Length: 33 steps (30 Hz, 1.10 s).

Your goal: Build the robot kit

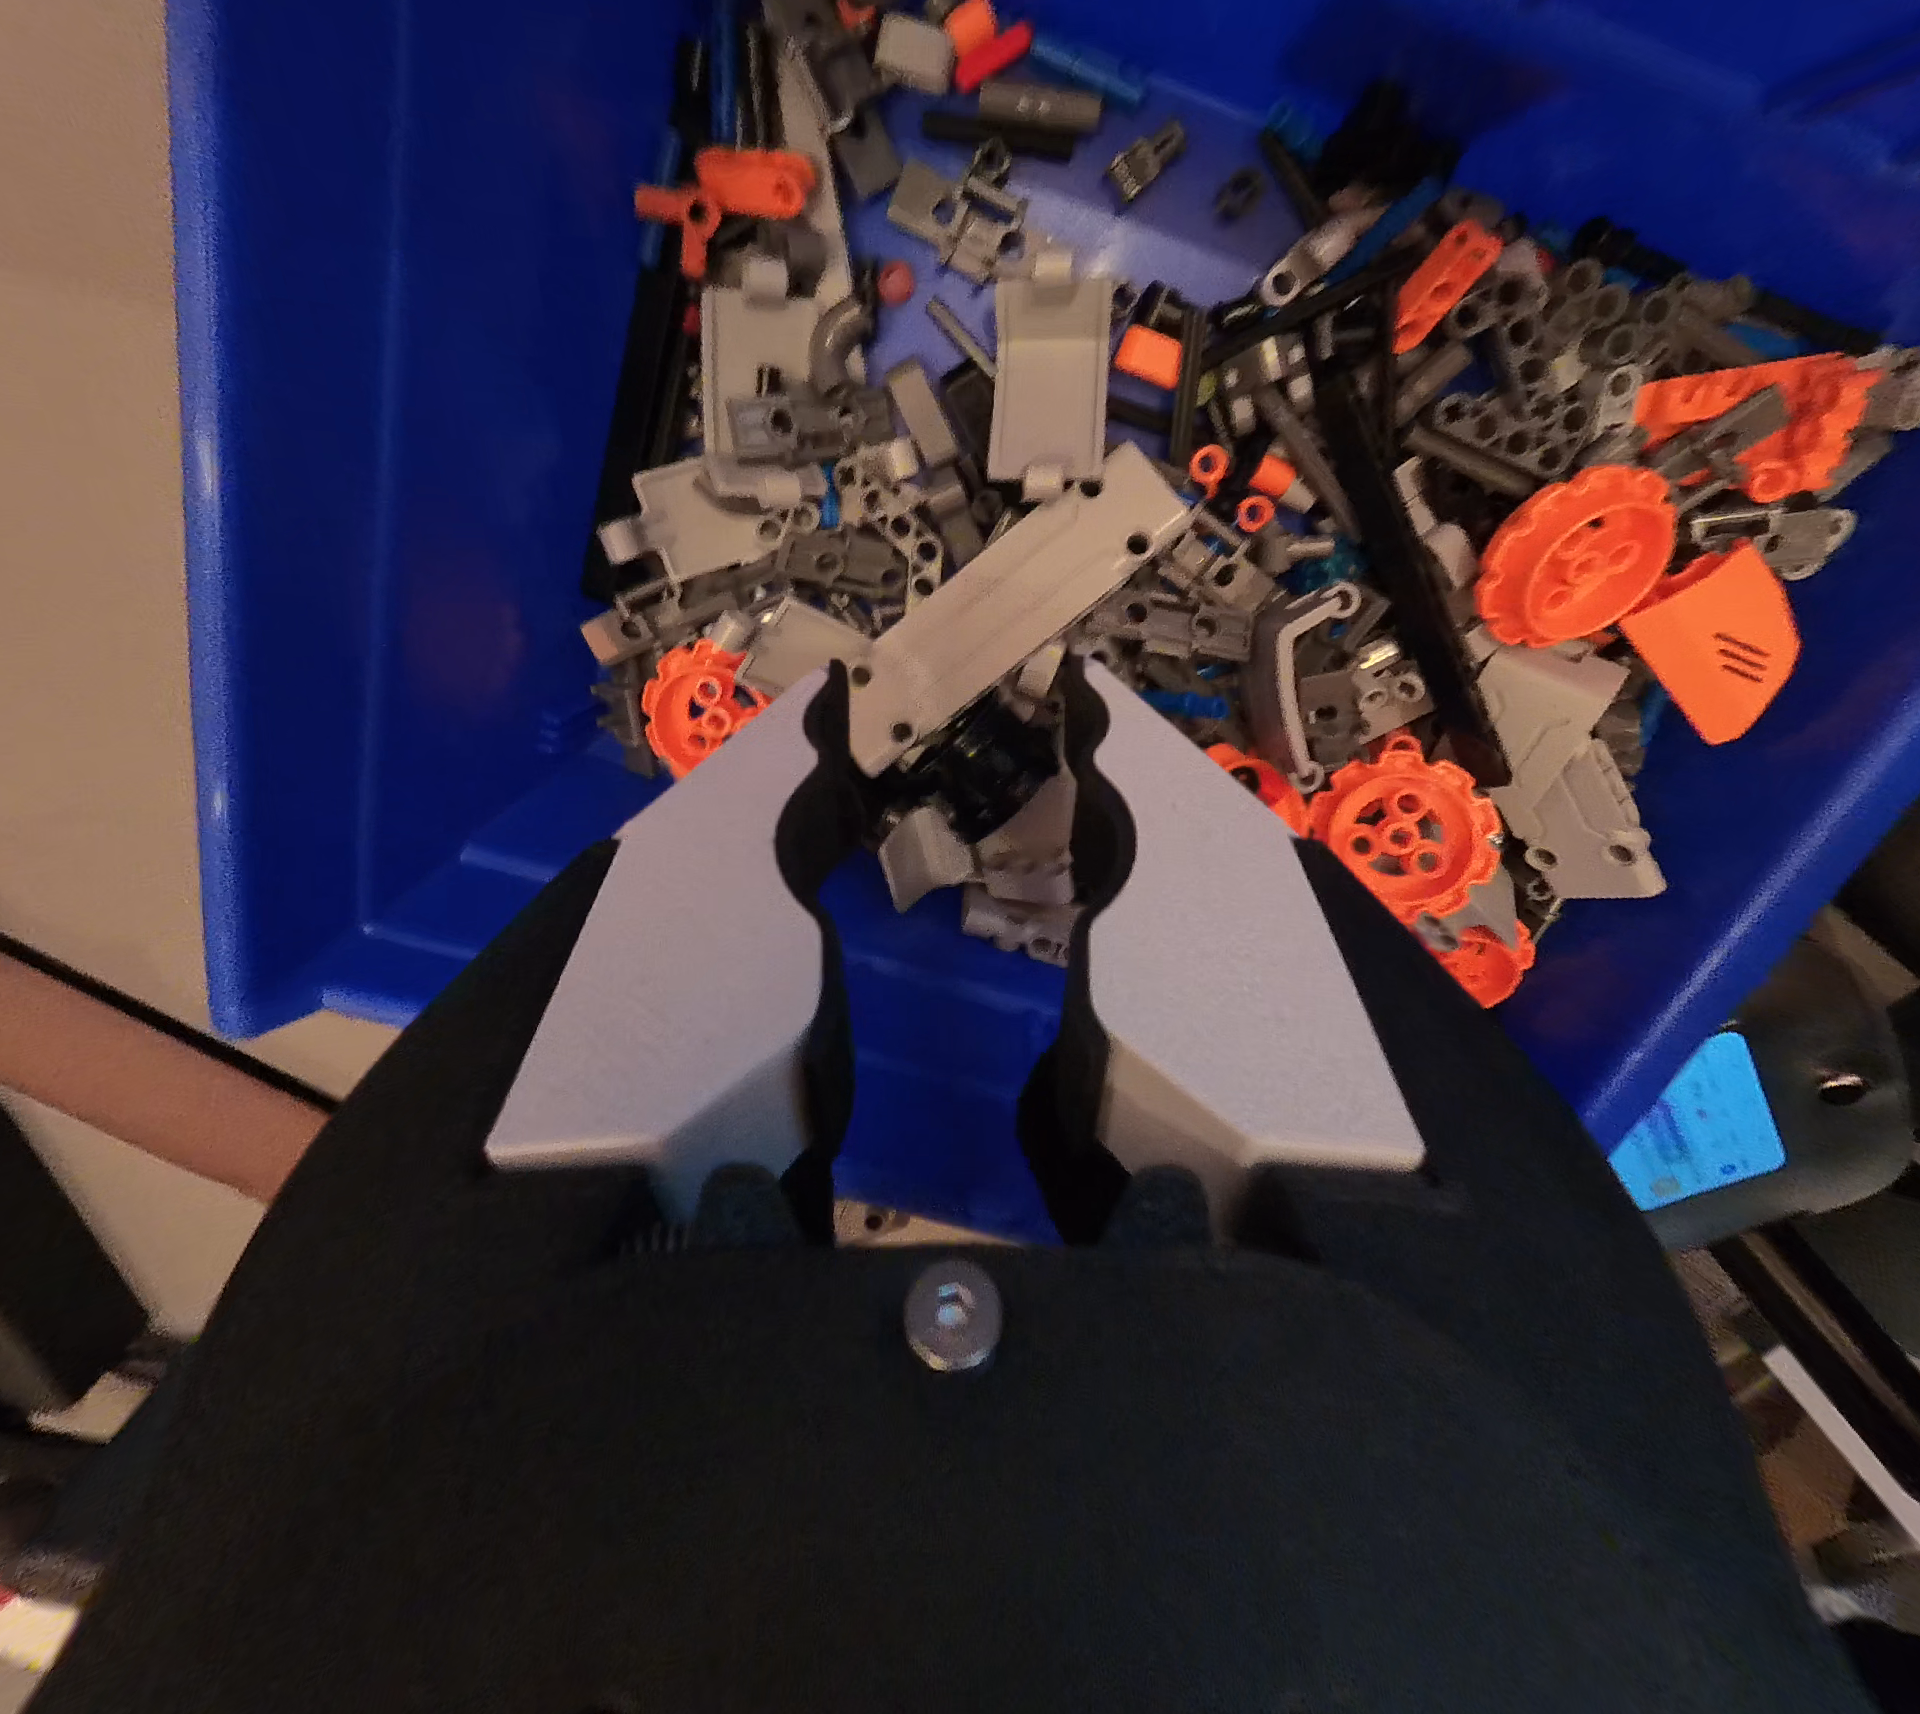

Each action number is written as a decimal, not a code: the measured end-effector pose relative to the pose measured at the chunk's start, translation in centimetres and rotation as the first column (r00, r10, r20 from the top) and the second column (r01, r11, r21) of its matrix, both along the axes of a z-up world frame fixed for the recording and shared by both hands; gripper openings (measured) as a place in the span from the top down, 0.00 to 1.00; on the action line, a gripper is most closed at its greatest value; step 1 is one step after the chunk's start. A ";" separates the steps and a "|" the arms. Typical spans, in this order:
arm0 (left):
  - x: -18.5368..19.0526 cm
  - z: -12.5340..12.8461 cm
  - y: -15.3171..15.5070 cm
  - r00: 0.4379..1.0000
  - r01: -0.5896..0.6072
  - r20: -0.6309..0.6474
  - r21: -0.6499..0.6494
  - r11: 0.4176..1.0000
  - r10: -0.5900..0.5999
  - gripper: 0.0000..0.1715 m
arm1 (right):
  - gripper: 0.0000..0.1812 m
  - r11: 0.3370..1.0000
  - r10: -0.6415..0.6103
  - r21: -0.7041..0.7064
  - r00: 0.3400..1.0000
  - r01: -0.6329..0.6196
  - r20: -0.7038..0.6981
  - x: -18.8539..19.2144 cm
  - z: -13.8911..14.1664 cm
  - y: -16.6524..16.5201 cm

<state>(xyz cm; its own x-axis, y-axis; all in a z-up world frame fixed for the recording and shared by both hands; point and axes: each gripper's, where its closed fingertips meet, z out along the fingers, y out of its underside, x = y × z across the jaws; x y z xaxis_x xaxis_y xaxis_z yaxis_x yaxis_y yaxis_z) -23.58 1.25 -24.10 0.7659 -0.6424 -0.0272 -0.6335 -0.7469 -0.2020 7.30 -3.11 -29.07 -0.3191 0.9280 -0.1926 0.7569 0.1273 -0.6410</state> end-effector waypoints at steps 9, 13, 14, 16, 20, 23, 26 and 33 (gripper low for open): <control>9.7 0.0 -3.7 0.930 0.317 0.204 -0.023 0.948 -0.306 0.79 | 0.92 1.000 -0.001 -0.005 1.000 0.001 -0.001 0.0 0.0 0.0; 12.4 -1.4 -3.9 0.920 0.326 0.235 -0.016 0.945 -0.313 0.80 | 0.92 1.000 -0.002 -0.004 1.000 0.002 -0.001 0.0 0.0 0.1; 12.7 -2.0 -3.9 0.921 0.328 0.232 -0.021 0.945 -0.314 0.79 | 0.92 1.000 -0.002 -0.004 1.000 0.002 -0.001 0.0 0.0 0.0; 12.7 -3.0 -3.5 0.933 0.306 0.203 -0.021 0.952 -0.296 0.78 | 0.92 1.000 -0.002 -0.003 1.000 0.002 -0.001 0.0 0.0 0.1; 13.0 -4.5 -3.6 0.942 0.279 0.212 -0.055 0.959 -0.261 0.79 | 0.92 1.000 -0.002 -0.003 1.000 0.002 -0.002 0.0 0.0 0.1; 12.6 -5.0 -3.4 0.946 0.269 0.204 -0.059 0.961 -0.252 0.81 | 0.92 1.000 -0.002 -0.004 1.000 0.002 -0.003 0.0 0.0 0.1; 11.9 -4.7 -2.9 0.954 0.244 0.190 -0.045 0.969 -0.232 0.90 | 0.93 1.000 -0.002 -0.003 1.000 0.002 -0.003 0.0 0.0 0.1; 8.9 -3.8 -1.1 0.973 0.178 0.151 -0.005 0.984 -0.175 0.95 | 0.93 1.000 -0.002 -0.005 1.000 0.002 -0.003 0.0 0.0 0.1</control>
